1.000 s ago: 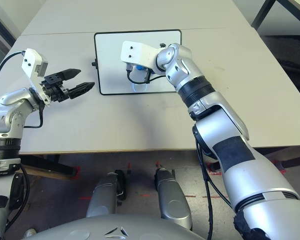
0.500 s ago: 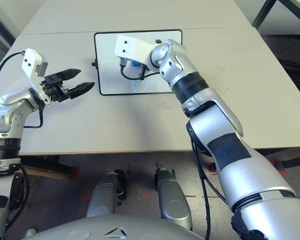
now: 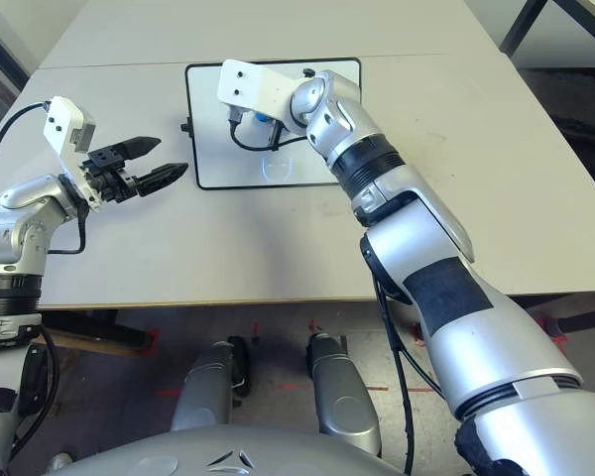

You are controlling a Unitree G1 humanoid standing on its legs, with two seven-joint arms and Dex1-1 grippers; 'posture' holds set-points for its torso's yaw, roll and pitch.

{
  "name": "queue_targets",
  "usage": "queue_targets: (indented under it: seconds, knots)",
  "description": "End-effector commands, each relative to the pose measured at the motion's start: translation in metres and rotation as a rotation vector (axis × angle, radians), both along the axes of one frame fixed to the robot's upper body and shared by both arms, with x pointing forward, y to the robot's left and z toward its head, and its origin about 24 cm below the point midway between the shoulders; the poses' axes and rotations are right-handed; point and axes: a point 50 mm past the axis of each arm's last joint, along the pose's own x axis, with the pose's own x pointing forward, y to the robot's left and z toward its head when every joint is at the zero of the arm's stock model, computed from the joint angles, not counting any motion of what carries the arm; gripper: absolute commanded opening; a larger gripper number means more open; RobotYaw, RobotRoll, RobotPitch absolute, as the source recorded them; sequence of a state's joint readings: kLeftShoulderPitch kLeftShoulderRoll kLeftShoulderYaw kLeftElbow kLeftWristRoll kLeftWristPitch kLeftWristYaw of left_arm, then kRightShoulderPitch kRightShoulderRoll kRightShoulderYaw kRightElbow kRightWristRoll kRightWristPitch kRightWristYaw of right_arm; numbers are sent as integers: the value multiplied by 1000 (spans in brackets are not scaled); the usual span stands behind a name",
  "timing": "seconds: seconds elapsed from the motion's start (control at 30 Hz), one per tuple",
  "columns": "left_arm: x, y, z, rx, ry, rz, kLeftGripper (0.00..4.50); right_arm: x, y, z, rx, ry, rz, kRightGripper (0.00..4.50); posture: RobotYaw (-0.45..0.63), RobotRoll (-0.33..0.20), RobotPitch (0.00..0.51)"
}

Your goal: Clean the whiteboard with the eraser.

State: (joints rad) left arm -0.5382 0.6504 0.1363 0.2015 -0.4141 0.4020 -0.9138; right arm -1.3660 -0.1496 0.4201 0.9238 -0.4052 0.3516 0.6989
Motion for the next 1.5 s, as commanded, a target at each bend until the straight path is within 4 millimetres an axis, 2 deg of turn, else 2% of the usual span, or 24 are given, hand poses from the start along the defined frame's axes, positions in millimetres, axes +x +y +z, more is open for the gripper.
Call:
queue_targets:
  seconds: [0.03, 0.43, 1.0, 1.5]
  knots:
    - [-2, -1, -3, 14, 2, 1, 4500, 1, 5, 7, 22, -17, 10, 215, -117, 0, 180]
    - [-2, -2, -4, 12, 5, 0, 4500, 5, 5, 15, 37, -33, -3, 215, -116, 0, 181]
    - [-1, -3, -4, 12, 4, -5, 4500, 8, -21, -14, -39, 104, -76, 215, -123, 0, 181]
    - [0, -4, -4, 13, 7, -12, 4500, 8, -40, -30, -67, 167, -126, 215, -134, 0, 187]
